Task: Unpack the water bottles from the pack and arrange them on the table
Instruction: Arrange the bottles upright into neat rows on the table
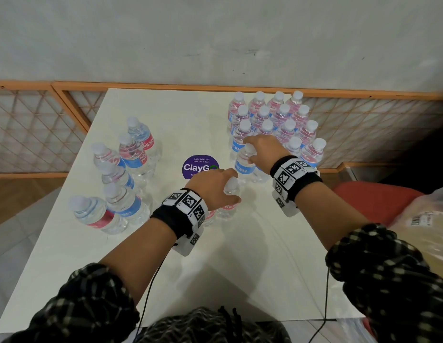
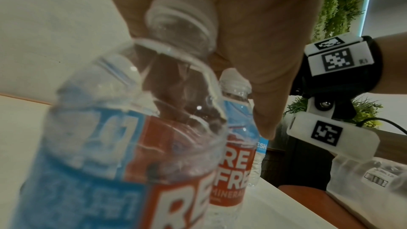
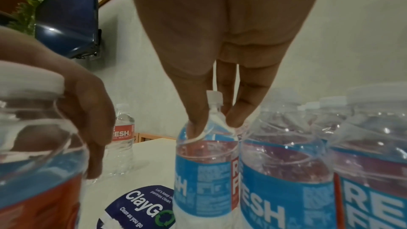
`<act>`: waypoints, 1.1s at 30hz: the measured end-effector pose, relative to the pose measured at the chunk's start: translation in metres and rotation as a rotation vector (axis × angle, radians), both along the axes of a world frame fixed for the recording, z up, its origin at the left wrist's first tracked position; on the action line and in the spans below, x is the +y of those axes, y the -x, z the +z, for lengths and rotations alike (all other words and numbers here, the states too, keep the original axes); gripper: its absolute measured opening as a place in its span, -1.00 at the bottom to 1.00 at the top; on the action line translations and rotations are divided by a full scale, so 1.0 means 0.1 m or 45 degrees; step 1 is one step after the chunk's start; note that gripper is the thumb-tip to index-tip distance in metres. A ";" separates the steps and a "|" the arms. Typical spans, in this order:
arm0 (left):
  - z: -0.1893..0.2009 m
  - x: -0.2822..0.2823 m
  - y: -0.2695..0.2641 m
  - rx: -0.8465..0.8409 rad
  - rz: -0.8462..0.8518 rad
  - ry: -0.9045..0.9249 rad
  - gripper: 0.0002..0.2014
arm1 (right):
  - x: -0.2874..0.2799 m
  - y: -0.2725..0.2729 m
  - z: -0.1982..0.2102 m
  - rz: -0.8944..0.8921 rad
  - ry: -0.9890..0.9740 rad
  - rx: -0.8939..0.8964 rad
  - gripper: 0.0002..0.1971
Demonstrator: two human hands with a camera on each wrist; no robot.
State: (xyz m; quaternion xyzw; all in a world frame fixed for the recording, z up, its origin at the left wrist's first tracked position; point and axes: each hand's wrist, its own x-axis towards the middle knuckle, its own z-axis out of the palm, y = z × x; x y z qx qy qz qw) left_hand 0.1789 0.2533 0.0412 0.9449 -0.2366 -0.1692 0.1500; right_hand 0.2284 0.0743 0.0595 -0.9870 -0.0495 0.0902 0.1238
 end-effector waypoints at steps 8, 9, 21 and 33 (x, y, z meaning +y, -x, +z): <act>0.00 0.00 0.01 -0.005 0.002 -0.007 -0.39 | 0.02 -0.08 -0.06 0.040 0.128 -0.097 -0.47; 0.00 0.00 0.01 -0.004 0.004 -0.008 -0.39 | 0.03 -0.08 -0.06 0.042 0.139 -0.089 -0.46; -0.06 0.03 -0.03 0.037 -0.017 0.139 -0.45 | 0.25 0.70 -0.04 0.161 -0.244 0.203 -0.28; -0.18 0.29 -0.18 0.195 0.138 -0.177 -0.29 | 0.30 0.97 -0.30 -0.091 -0.446 0.139 -0.51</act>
